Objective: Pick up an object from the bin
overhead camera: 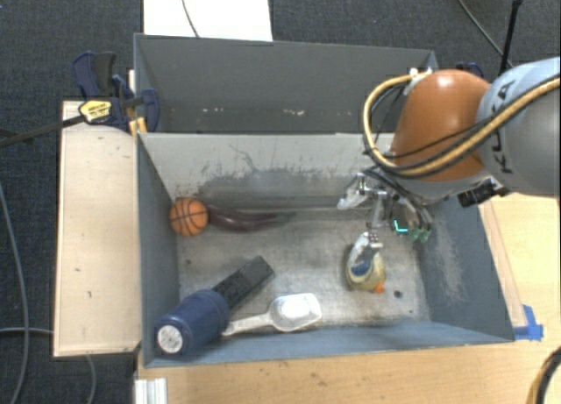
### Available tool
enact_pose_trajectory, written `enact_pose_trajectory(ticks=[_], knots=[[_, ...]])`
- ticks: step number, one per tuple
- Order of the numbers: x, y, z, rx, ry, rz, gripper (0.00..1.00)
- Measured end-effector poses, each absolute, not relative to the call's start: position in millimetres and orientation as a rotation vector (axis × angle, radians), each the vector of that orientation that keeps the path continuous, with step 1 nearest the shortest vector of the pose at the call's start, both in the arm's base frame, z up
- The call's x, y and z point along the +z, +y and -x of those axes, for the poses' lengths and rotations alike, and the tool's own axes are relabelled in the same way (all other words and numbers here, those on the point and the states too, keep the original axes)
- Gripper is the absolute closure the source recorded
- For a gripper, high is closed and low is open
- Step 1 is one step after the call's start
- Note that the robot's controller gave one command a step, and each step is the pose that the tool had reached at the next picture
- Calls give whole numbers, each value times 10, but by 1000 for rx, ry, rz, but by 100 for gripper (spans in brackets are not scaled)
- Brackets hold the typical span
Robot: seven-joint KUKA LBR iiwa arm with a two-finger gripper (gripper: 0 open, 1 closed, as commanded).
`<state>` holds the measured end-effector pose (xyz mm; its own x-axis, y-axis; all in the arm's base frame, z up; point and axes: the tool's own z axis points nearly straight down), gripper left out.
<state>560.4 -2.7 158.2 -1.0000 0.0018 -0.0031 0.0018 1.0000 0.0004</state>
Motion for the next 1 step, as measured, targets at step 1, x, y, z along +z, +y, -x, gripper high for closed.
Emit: enact_pose_trajectory(ticks=[1], knots=[[786,-522,-5496,-2,3003,873,100]])
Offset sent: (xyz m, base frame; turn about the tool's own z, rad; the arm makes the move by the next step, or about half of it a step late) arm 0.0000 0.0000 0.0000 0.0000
